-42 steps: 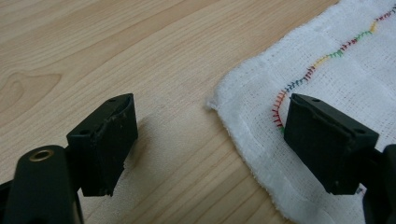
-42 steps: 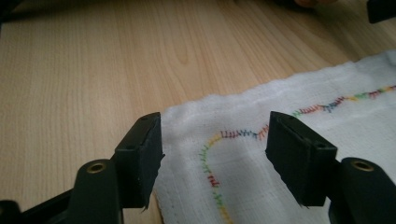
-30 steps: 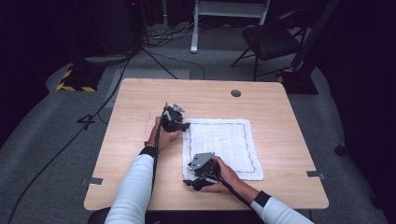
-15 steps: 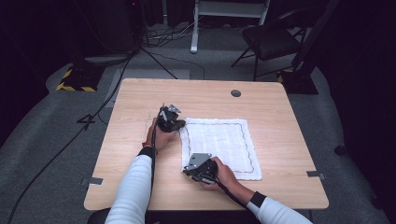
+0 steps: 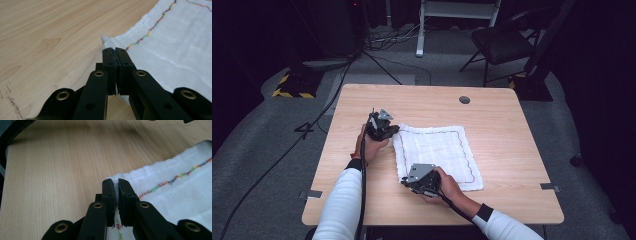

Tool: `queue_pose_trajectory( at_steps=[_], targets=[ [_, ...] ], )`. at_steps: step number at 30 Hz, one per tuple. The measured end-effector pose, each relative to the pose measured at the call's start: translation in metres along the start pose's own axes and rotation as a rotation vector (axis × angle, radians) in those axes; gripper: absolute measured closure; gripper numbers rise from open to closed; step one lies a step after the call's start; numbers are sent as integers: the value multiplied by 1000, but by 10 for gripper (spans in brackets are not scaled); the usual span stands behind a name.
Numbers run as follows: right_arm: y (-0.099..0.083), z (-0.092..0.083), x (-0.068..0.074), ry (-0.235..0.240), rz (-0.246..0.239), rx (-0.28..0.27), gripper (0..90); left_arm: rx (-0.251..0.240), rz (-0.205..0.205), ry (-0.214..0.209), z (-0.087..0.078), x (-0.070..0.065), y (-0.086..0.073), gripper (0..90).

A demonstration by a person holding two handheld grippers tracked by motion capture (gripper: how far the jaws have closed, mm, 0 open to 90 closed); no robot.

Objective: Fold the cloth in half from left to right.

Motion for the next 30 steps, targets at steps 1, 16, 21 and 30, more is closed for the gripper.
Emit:
queue_pose_trajectory(
  at_steps=[1, 16, 21, 30],
  targets=[
    [2, -1, 0, -3, 5, -5, 844, -3, 0, 3, -1, -1, 1, 872],
    [-11, -46, -24, -69, 80, -58, 846, -57, 36, -35, 14, -28, 40, 874],
    [-18, -72, -32, -117, 110, -86, 847, -84, 56, -42, 25, -44, 54, 875],
    [-36, -104, -39, -178, 153, -100, 847, -108, 63, -79, 38, -62, 71, 875]
  ],
)
Point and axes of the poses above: each handheld gripper's, and its own axes: z roughly forward along the jaws, y roughly out of its top, x roughly to its left, the point moved 2 cm from there along z, roughly forward along the jaws, and after that the axes turned 3 degrees about -x, right-handed, at the moved point
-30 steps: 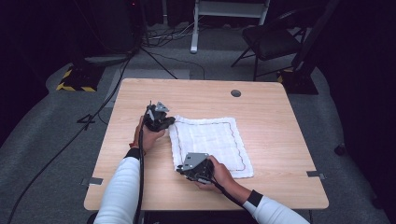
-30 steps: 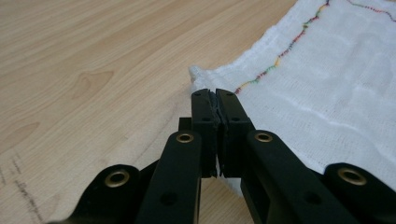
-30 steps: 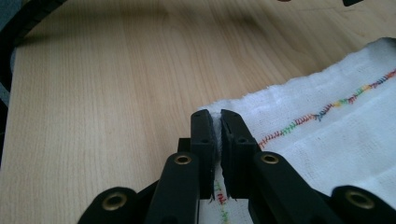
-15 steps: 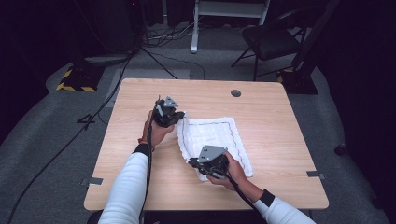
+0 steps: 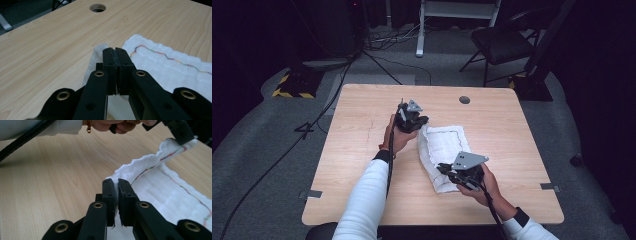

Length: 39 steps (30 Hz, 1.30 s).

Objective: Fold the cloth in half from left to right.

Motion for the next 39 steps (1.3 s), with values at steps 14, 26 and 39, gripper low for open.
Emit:
queue_pose_trajectory(
  at_steps=[14, 26, 39],
  targets=[
    [-25, -33, -18, -75, 41, 15, 847, 0, 45, -46, 31, -28, 18, 875],
    [-48, -55, -29, -116, 76, 48, 846, 14, 70, -98, 63, -50, 33, 875],
    [-79, -62, -41, -175, 148, 136, 600, 51, 75, -75, 66, -67, 34, 532]
  ],
)
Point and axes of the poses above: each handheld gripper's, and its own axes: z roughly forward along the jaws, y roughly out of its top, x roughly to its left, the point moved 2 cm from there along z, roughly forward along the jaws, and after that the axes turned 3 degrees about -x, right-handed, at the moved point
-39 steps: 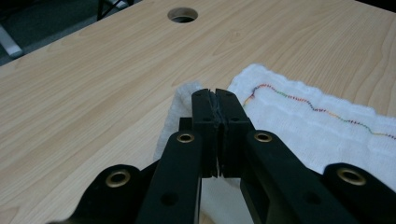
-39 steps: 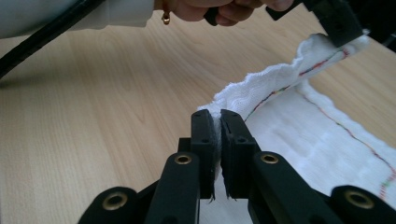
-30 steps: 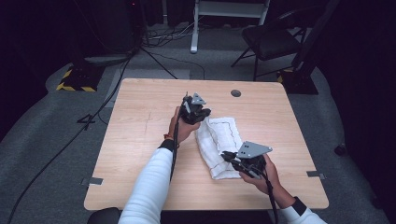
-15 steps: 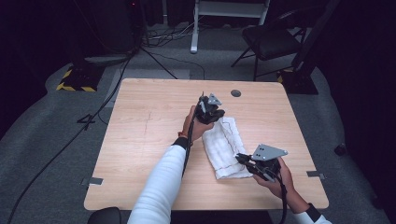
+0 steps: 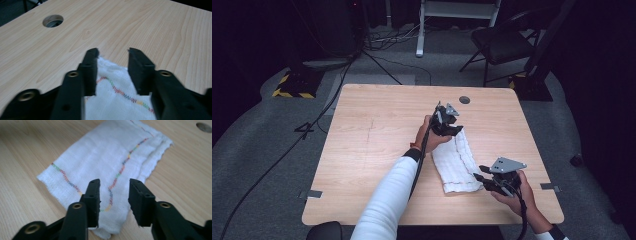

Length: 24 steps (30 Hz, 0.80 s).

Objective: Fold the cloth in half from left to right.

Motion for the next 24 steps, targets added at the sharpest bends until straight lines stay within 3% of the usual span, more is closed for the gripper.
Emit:
queue_pose_trajectory(
  at_steps=[2, 4, 7, 16, 20, 24],
  targets=[
    [-4, 0, -3, 0, 17, 13, 571, 7, -4, -1, -11, -3, -5, 432],
    [-6, -1, -7, -2, 32, 11, 528, 20, 17, 0, -21, -8, -12, 365],
    [-4, 0, -12, -7, 50, 1, 483, 43, 36, -32, -37, -19, -28, 297],
    [-1, 18, -31, -26, 26, 28, 407, 111, 95, -144, -53, -66, -78, 266],
    [-3, 29, -41, -1, 42, 46, 415, 152, 117, -156, -50, -77, -91, 265],
    [-8, 42, -39, 29, 15, 100, 435, 195, 141, -154, -47, -82, -99, 267]
  ],
)
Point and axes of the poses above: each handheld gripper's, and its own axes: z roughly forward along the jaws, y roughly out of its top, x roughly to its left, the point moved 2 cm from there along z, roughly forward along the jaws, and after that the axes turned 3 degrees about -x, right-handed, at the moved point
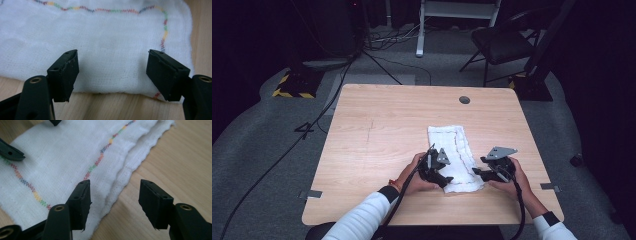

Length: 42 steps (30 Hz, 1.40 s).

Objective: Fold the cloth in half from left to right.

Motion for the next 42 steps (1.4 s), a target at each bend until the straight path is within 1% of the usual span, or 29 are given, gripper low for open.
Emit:
queue_pose_trajectory(
  at_steps=[1, 2, 3, 5, 7, 9, 11, 15, 16, 19, 21, 22, 24, 25, 28, 29, 31, 33, 35, 36, 37, 39, 41, 42],
  targets=[
    [-1, 2, 1, 8, -8, 15, 437, 2, 4, 0, 0, 0, -1, 268],
    [-3, 3, 2, 16, -14, 26, 438, 2, -1, 0, 0, 0, -2, 268],
    [-4, 4, 2, 30, -12, 30, 437, 5, 2, 1, -1, 0, -3, 268],
    [-6, 6, 4, 41, -14, 39, 437, 12, 7, 10, -2, -1, -6, 268],
    [-7, 6, 7, 68, 3, 38, 440, 16, 16, 16, -4, -3, -9, 269],
    [-7, 6, 10, 88, 1, 39, 440, 28, 24, 17, -9, -4, -12, 270],
    [-7, 6, 18, 110, -3, 40, 440, 31, 27, 15, -13, -5, -16, 270],
    [-4, 7, 32, 128, -35, 44, 431, 31, 13, 5, -24, -5, -28, 270],
    [-2, 8, 36, 130, -45, 42, 424, 22, 14, 4, -25, -5, -30, 270],
    [0, 10, 44, 136, -47, 38, 423, 16, 6, 6, -32, -6, -38, 270],
    [0, 10, 48, 141, -46, 35, 420, 2, 0, 9, -36, -8, -44, 269],
    [1, 10, 50, 146, -40, 34, 421, 4, -6, 12, -37, -8, -45, 269],
    [1, 10, 52, 144, -42, 34, 414, -20, -12, 16, -38, -10, -48, 269],
    [1, 11, 53, 139, -44, 36, 405, -23, -18, 20, -38, -11, -49, 269],
    [2, 11, 53, 141, -46, 37, 409, -24, -22, 36, -41, -13, -48, 265],
    [2, 10, 53, 143, -50, 36, 407, -24, -21, 31, -41, -13, -48, 240],
    [3, 9, 52, 141, -53, 31, 399, -49, -26, 18, -45, -11, -46, 220],
    [6, 7, 49, 131, -55, 22, 393, -64, -34, 23, -49, -9, -44, 213],
    [9, 5, 44, 124, -35, 1, 393, -88, -47, 36, -53, -3, -41, 211],
    [10, 3, 40, 120, -20, -10, 395, -97, -62, 36, -54, 0, -40, 211],
    [12, 2, 37, 111, -9, -20, 395, -94, -67, 42, -56, 4, -39, 211],
    [16, 2, 29, 97, 8, -35, 396, -105, -80, 62, -57, 11, -36, 208],
    [21, 3, 23, 70, 6, -47, 401, -99, -73, 81, -57, 19, -32, 208],
    [24, 5, 19, 70, 14, -48, 401, -102, -80, 94, -57, 24, -30, 208]
  ],
)
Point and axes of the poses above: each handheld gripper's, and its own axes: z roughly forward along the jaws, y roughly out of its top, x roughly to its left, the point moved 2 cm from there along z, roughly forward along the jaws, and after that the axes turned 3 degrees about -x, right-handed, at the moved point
